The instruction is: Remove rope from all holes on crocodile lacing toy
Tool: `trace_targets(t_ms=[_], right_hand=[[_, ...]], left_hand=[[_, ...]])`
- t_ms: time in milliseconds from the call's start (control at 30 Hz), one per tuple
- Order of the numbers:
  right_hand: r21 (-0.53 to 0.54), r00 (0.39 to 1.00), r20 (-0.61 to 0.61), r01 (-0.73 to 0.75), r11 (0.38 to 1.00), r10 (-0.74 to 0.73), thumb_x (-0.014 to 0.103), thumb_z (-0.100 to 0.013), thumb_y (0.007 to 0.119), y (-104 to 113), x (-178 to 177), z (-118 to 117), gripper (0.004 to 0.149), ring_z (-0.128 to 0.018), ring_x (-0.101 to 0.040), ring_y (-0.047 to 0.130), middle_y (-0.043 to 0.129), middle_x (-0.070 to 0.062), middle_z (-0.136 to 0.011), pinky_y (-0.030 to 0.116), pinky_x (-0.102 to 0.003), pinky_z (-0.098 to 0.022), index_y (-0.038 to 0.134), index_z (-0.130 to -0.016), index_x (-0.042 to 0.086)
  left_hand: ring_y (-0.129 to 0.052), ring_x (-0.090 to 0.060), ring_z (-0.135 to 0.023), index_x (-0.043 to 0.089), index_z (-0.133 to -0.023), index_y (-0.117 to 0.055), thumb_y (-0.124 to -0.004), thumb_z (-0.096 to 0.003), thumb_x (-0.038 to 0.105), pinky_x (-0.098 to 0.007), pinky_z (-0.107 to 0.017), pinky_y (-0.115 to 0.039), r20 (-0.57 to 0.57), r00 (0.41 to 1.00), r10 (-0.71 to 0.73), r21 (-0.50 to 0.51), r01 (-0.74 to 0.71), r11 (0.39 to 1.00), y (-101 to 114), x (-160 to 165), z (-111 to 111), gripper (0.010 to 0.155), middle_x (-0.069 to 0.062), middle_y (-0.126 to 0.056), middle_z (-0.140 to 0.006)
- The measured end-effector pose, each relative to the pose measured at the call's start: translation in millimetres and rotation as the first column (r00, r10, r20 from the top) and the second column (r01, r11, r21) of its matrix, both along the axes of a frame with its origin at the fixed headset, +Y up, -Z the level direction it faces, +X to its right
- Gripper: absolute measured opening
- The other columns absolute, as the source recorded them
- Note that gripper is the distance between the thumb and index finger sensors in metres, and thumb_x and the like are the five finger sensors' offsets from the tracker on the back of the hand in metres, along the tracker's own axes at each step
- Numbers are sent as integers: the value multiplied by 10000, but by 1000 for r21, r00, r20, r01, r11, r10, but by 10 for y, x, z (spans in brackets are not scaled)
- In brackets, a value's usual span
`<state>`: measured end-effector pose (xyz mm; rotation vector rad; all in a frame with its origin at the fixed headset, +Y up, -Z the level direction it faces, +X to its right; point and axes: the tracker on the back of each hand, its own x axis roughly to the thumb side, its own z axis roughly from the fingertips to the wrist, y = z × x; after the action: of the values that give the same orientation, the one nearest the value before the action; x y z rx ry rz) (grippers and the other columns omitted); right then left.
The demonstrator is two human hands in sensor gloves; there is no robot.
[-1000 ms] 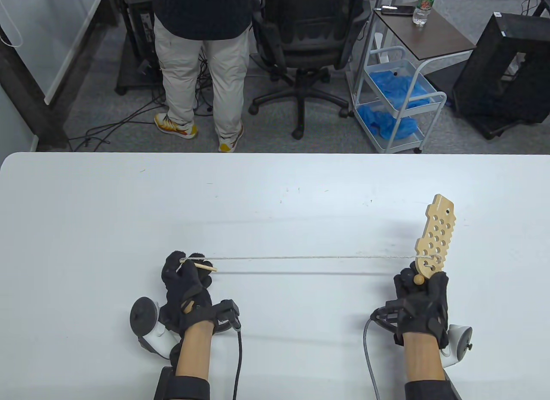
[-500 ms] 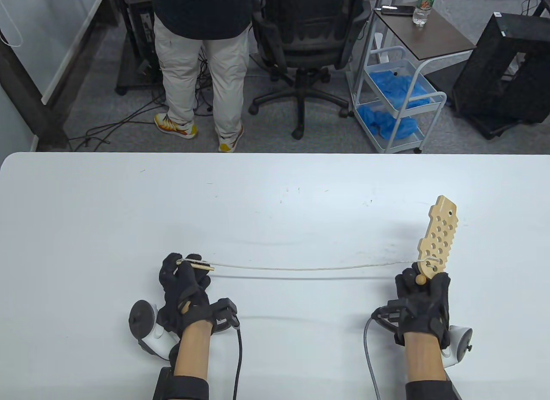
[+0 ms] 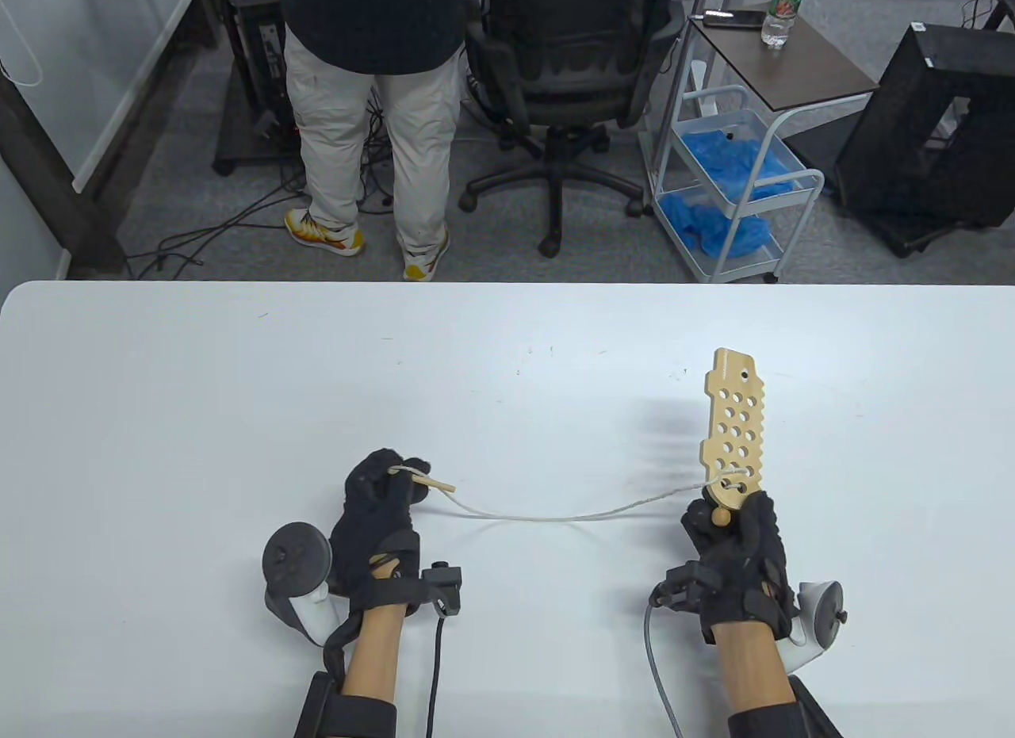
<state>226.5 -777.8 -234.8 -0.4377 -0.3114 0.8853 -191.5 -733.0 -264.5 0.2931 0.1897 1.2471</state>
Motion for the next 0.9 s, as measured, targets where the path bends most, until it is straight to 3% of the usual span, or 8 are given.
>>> trace_targets(t_ms=[200,400,900], right_hand=[[-25,981,-133,-148,989,144,398,-457,778,29,-194,-15,502,-436,-267,1016,949,-173,-654,794,-534,-472,754,-819,52],[13,922,-226,-320,947,314,377,-445,790,55,-390,-42,499,-392,-287,1016,961,-201,-613,792,-552,-440,781,-794,21],[81,749,-309,-593,801,586,367,-429,805,130,-603,-38,494,-348,-301,1016,975,-218,-571,794,-564,-418,812,-767,7]], left_hand=[[-1006,-124,-645,397,-906,-759,-827,-442,386,-520,-631,-774,134,983,-124,97,112,989,165,355,46,469,86,-1028,-755],[-991,-123,-636,410,-884,-787,-840,-434,410,-522,-633,-769,175,939,-297,187,265,946,292,576,108,453,81,-1016,-739],[-978,-128,-632,396,-844,-822,-869,-441,438,-533,-636,-762,217,907,-361,256,304,918,359,751,186,408,71,-1003,-727]])
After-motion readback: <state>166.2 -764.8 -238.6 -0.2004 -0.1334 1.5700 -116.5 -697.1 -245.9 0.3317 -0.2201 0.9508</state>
